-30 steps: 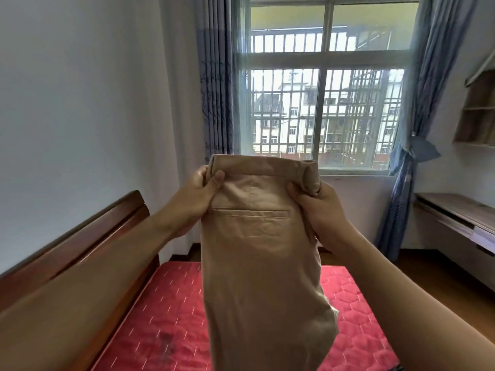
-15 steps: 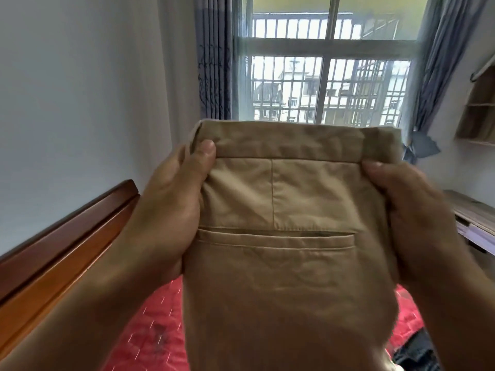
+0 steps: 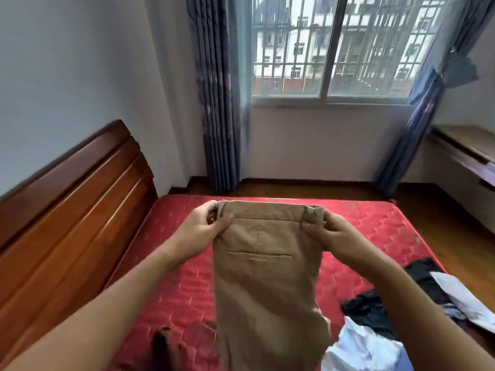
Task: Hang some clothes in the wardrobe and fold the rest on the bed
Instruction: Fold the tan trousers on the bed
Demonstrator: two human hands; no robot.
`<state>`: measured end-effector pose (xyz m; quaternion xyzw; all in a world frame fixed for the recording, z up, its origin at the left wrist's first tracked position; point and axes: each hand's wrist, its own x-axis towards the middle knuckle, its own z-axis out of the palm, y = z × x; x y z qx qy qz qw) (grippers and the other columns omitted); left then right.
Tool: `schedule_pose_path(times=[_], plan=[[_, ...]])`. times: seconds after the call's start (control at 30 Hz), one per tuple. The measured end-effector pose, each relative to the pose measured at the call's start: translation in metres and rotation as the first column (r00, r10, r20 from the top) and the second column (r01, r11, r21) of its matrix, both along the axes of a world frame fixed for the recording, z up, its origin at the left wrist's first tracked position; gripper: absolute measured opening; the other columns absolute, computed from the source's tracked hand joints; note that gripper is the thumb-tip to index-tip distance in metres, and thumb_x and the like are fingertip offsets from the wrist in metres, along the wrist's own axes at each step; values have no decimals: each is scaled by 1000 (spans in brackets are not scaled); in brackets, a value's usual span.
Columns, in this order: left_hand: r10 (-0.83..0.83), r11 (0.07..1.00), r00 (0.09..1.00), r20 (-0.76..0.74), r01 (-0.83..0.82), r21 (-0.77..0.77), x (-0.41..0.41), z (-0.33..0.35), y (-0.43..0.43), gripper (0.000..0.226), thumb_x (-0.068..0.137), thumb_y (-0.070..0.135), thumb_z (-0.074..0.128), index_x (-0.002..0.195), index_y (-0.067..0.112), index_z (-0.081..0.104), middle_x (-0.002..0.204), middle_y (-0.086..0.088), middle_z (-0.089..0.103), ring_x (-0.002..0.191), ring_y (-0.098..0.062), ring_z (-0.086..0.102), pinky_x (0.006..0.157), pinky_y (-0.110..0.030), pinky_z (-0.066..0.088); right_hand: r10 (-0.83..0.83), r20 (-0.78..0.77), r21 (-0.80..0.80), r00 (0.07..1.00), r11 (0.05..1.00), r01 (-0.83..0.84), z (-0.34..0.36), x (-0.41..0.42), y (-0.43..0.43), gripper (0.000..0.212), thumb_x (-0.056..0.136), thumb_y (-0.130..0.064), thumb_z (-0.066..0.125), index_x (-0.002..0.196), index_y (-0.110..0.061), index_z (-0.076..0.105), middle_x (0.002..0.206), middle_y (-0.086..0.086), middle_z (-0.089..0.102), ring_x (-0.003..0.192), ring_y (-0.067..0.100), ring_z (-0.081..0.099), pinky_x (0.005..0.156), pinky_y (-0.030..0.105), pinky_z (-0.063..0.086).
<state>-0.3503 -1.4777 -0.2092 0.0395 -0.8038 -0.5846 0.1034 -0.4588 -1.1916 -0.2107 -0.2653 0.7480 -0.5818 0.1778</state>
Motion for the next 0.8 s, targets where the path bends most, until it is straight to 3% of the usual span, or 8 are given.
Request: schedule_pose_path(times=[0.1, 0.23, 0.33, 0.43, 0.53, 0.6, 0.67, 0.8], plan=[[-36, 975, 976, 216, 82, -209, -2, -69, -15, 20, 91, 36, 74, 90, 19, 63, 86, -3, 68, 77, -6, 58, 71, -30, 51, 10, -115, 309, 993, 951, 26, -79, -10, -1, 30, 90, -3, 67, 102, -30, 72, 96, -8, 73, 93, 11, 66, 81, 29, 52], [-39, 958, 905, 424, 154, -240, 0, -151, -11, 13, 83, 12, 68, 86, 23, 62, 76, 12, 62, 64, 1, 50, 61, -23, 45, 9, -171, 654, 985, 749, 106, -173, -2, -5, 35, 87, -19, 73, 116, -37, 68, 98, -3, 49, 89, 18, 56, 80, 33, 48], [54, 959, 881, 471, 85, -270, -19, -191, -9, 20, 76, 1, 61, 83, 20, 59, 75, 3, 63, 65, -10, 51, 61, -28, 43, -26, -81, 639, 996, 766, 72, -213, -9, -20, 39, 83, -6, 64, 111, -34, 70, 94, -3, 48, 87, 21, 57, 76, 36, 52], [130, 960, 874, 468, 7, -280, -70, -205, -24, 21, 79, -2, 62, 89, 16, 62, 85, -9, 69, 74, -21, 60, 68, -35, 50, -85, -70, 632, 994, 767, 110, -221, -59, -50, 40, 79, 1, 56, 106, -22, 74, 98, 3, 63, 95, 27, 63, 76, 35, 51], [167, 986, 911, 377, -158, -56, -132, -205, -46, 40, 86, 11, 72, 122, 25, 60, 128, -5, 61, 124, -23, 58, 102, -36, 50, -184, 1, 457, 983, 874, 164, -214, -122, -87, 38, 87, -1, 61, 121, -19, 67, 122, 8, 66, 117, 27, 61, 92, 28, 51], [226, 973, 904, 364, -229, -34, -154, -215, -55, 63, 90, 24, 71, 146, 32, 44, 153, -5, 41, 143, -21, 37, 109, -34, 36, -199, 72, 388, 977, 908, 157, -222, -142, -100, 61, 93, -11, 66, 148, -26, 45, 154, 8, 37, 140, 23, 41, 112, 31, 36], [230, 973, 888, 399, -219, -75, -156, -242, -57, 70, 91, 29, 69, 153, 30, 36, 160, -4, 34, 146, -21, 32, 110, -32, 30, -153, 66, 509, 986, 855, 99, -250, -141, -102, 71, 96, -19, 64, 158, -25, 30, 162, 8, 24, 147, 23, 30, 120, 37, 27], [150, 971, 846, 511, -27, -239, -116, -317, -43, 68, 91, 27, 69, 152, 21, 41, 157, -3, 40, 144, -18, 36, 117, -30, 27, -16, 105, 723, 994, 688, -65, -335, -87, -87, 60, 101, -25, 57, 155, -14, 35, 157, 16, 36, 144, 28, 36, 118, 35, 29]])
